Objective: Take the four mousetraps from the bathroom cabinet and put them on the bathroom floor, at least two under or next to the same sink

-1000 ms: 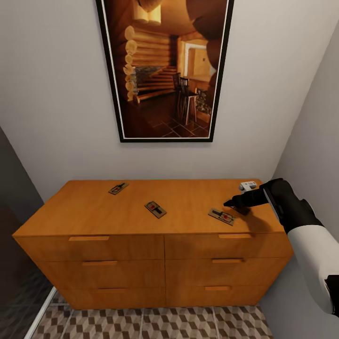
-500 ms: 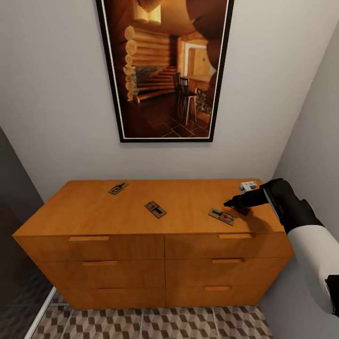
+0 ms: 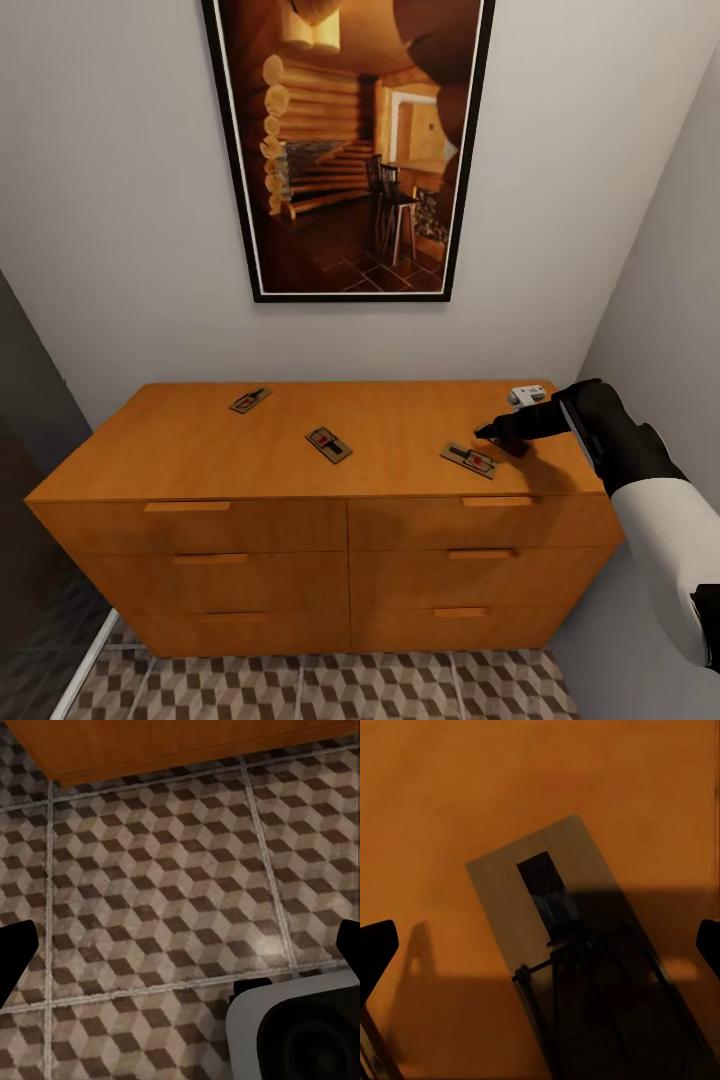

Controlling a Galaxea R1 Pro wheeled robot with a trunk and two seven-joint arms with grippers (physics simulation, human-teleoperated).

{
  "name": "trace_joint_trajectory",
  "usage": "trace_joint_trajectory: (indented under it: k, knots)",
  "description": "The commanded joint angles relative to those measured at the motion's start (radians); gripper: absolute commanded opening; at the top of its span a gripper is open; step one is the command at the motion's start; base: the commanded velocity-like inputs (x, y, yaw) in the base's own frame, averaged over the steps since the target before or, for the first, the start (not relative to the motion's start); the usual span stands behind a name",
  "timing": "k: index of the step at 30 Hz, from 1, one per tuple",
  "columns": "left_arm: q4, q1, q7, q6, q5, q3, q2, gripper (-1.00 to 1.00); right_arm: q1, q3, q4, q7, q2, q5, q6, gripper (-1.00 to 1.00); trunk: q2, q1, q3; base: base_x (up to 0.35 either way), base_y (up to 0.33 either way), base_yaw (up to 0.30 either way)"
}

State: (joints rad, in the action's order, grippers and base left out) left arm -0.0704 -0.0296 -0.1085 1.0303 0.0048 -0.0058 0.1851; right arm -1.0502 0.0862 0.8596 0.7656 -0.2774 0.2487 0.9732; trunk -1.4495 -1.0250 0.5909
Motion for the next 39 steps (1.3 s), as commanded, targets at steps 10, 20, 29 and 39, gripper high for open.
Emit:
trace_joint_trajectory:
  k: [10,20,29,39]
  knots:
    - [-0.002,0.0,-0.004,0.004,0.001,0.0,-0.001,1.0,-0.001,0.002,0.001,0.009,-0.002,0.011,0.001,1.0,0.0,0.0,0.001,0.0,-0.033,0.0]
    - [-0.002,0.0,-0.004,0.004,0.001,0.0,-0.001,1.0,-0.001,0.002,0.001,0.009,-0.002,0.011,0.001,1.0,0.0,0.0,0.001,0.0,-0.002,0.0]
    - [-0.002,0.0,-0.003,0.004,0.001,0.0,-0.001,1.0,-0.001,0.003,0.001,0.009,-0.002,0.011,0.001,1.0,0.0,0.0,0.001,0.0,0.0,0.0]
    - [-0.002,0.0,-0.003,0.004,0.001,0.0,-0.001,1.0,-0.001,0.001,-0.018,0.009,-0.002,0.011,0.001,1.0,0.0,0.0,0.001,0.0,0.0,0.0]
